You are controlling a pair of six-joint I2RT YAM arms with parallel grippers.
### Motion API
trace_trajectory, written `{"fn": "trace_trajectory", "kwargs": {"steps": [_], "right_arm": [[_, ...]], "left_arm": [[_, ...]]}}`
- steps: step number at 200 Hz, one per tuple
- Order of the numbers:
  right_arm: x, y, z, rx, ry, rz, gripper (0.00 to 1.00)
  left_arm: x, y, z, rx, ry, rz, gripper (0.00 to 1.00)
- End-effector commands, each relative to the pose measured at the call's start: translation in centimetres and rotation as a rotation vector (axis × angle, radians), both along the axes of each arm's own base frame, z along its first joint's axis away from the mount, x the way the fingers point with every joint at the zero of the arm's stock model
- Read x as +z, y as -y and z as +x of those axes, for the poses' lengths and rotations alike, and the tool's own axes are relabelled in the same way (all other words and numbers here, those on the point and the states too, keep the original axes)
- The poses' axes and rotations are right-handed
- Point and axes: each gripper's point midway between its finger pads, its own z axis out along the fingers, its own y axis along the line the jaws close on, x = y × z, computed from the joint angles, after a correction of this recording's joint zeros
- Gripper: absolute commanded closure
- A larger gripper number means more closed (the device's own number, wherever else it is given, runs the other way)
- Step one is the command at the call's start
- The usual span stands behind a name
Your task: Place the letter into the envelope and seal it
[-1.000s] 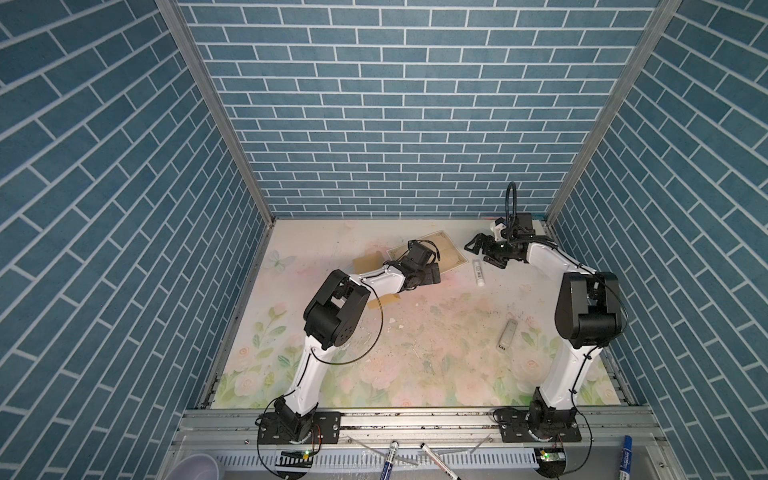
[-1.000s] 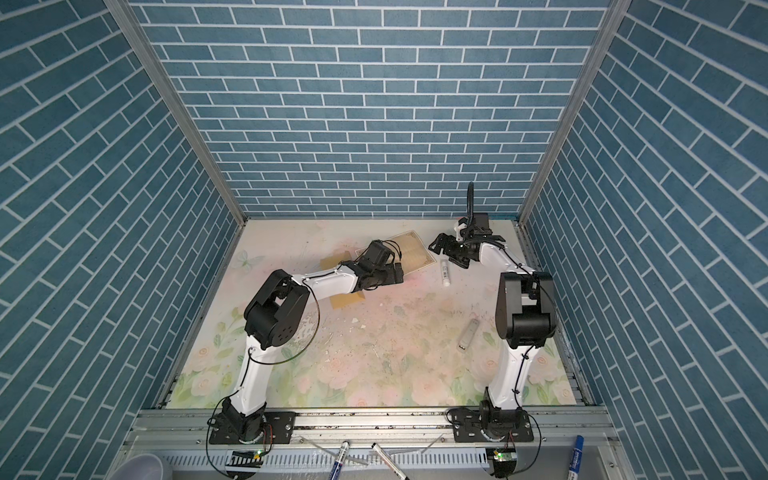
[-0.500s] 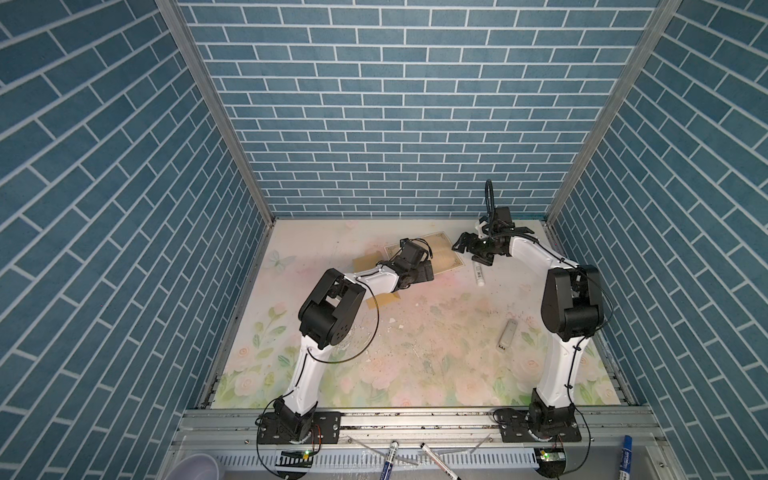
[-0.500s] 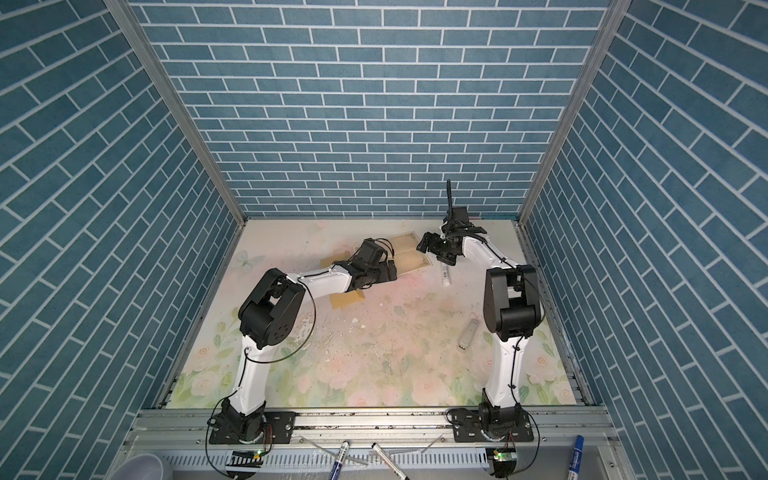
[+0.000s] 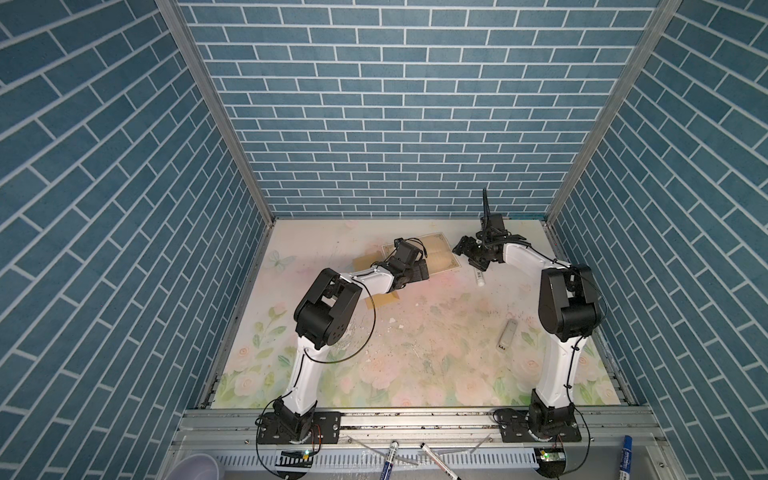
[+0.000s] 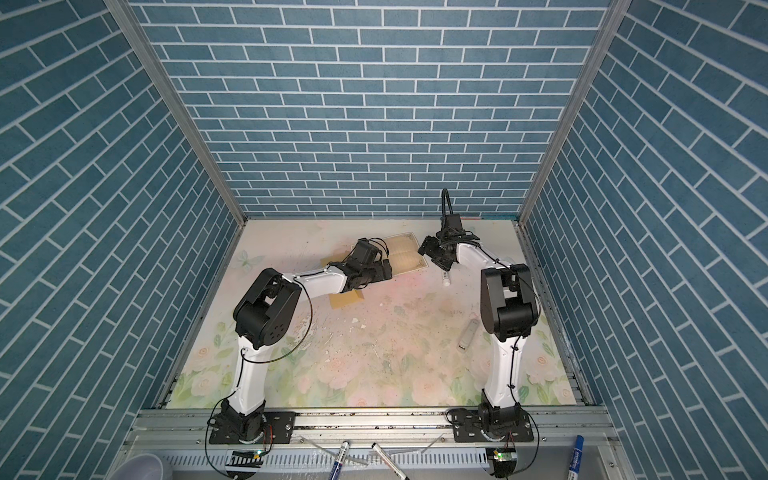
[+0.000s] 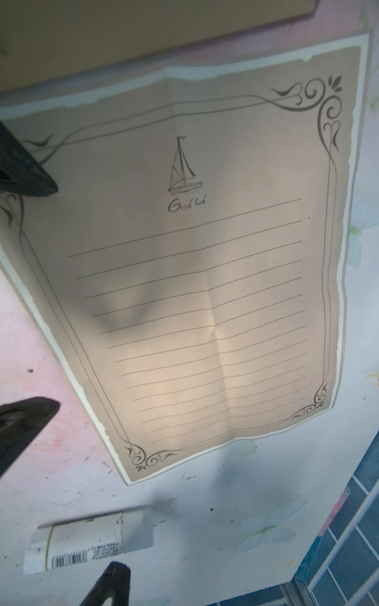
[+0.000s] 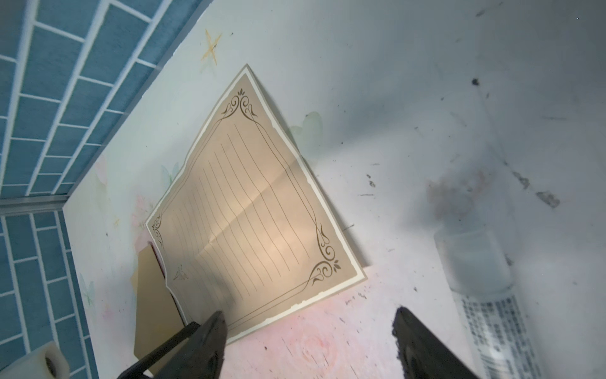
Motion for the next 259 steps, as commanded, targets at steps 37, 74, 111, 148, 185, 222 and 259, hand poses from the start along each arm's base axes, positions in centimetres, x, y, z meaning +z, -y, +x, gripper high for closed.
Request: {"fn": "trace_trajectory", "kwargs": {"steps": [37, 74, 111, 148, 185, 222, 259], "right_arm": [[-2.8, -0.6, 0.1, -0.072, -0.050, 0.025, 0.25], [-3.8, -0.5, 0.2, -0.082, -0.071, 0.014, 0.26], [-4.8, -0.6, 0.1, -0.080, -0.092, 0.004, 0.30], [-5.4, -1.3, 0.1, -0.072, -0.105, 0.027, 0.35], [-5.9, -1.6, 0.2, -0.074, -0.113, 0.053, 0.38], [-6.2, -1.8, 0.3, -0.078, -0.113, 0.069, 0.42], [-5.9, -2.4, 0.8, -0.084, -0.071, 0.130, 0.45]], "left_arm": [[-2.0, -1.8, -1.0, 0.019, -0.065, 0.038, 0.04], [-2.0, -1.7, -0.9, 0.017, -0.064, 0.029, 0.04], [-2.0, -1.7, -0.9, 0.017, -0.064, 0.025, 0.04], [-1.9, -1.4, -0.7, 0.010, -0.062, 0.013, 0.04], [-2.2, -1.4, -0.7, 0.008, -0.067, 0.012, 0.04], [-2.7, -1.3, -0.8, 0.006, -0.080, 0.005, 0.04], [-2.9, -1.2, -0.8, 0.004, -0.086, -0.001, 0.04]]}}
